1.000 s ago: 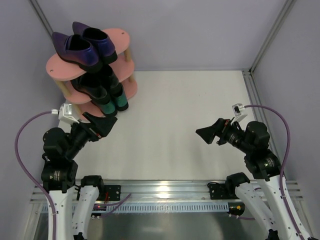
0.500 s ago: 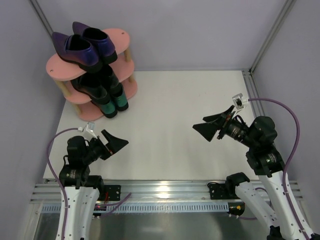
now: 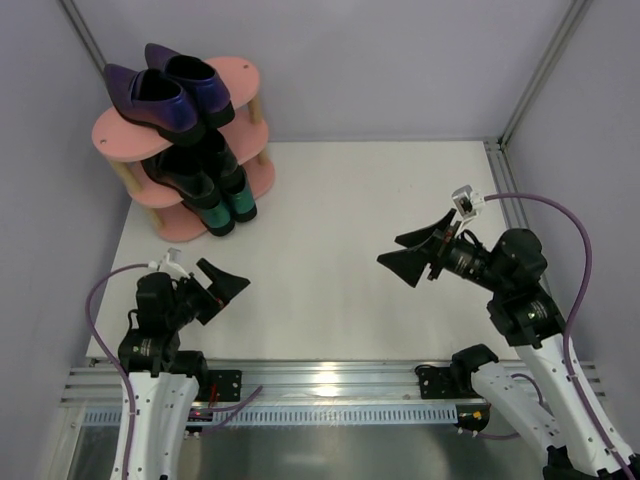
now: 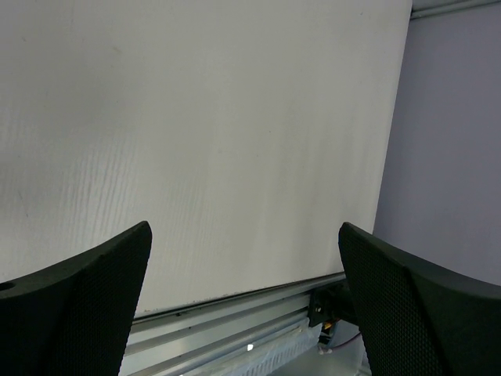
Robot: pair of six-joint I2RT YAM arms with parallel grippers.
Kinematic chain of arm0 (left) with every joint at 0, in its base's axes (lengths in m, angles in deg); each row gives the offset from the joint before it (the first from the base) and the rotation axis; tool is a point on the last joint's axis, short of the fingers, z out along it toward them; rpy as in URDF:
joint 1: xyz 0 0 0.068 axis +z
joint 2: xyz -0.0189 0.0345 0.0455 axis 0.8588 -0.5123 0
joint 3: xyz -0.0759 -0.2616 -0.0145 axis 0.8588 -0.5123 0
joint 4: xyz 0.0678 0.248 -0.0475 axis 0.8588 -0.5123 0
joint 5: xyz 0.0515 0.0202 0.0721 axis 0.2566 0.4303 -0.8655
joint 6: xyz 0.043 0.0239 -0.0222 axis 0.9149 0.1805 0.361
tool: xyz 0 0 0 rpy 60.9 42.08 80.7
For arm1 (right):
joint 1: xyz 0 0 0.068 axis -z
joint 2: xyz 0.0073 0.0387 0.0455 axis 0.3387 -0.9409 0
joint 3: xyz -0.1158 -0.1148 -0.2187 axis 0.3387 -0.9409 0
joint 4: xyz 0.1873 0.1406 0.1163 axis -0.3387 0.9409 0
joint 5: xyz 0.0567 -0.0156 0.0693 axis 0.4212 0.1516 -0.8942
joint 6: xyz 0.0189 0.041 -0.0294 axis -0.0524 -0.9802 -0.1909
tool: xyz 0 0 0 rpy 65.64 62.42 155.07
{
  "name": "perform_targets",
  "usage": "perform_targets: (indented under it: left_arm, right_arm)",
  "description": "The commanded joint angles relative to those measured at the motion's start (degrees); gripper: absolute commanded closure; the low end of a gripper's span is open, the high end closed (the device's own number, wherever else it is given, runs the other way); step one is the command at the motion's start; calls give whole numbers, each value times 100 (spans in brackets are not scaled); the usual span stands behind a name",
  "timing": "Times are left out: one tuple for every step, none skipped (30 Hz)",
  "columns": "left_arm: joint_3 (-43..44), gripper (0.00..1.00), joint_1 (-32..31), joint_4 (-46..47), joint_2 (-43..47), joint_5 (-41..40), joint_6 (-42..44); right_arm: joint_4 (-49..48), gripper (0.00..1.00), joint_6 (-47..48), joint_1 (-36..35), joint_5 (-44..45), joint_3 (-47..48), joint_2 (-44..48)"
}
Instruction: Place and organize the shoes onto the shoe shelf
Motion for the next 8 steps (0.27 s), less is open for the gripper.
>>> perform_targets:
  left_arm:
    - [199,0,-14,-35,-25,-170,-87]
    - [199,0,-23,-35,-34,-170,-87]
    - [208,0,-14,-52,-42,-170,-87]
    - [199,0,-14,-52,-34,-187,-87]
    - [208,0,-14,-52,-34,-170,-87]
    - [208,0,-14,-44,-42,-161,-87]
    - [199,0,-23,-43,-34,-161,-87]
    - [199,0,-14,-43,-34,-170,-87]
  right_arm:
    - [-358,3,90,-77,-39,-17,-18]
    - [-376,3,89,-77,-39,-43,-9]
    - [-393,3,98,-86,-126,-52,-18]
    - [-324,2,124,-95,-135,9,-61]
    - [-262,3,133,-121,-83,35,-70]
    - [-201,3,125,-130,100,36,-62]
    - [-209,3,116,-130,163,18,-10]
    - [-209,3,116,-148,190,18,17]
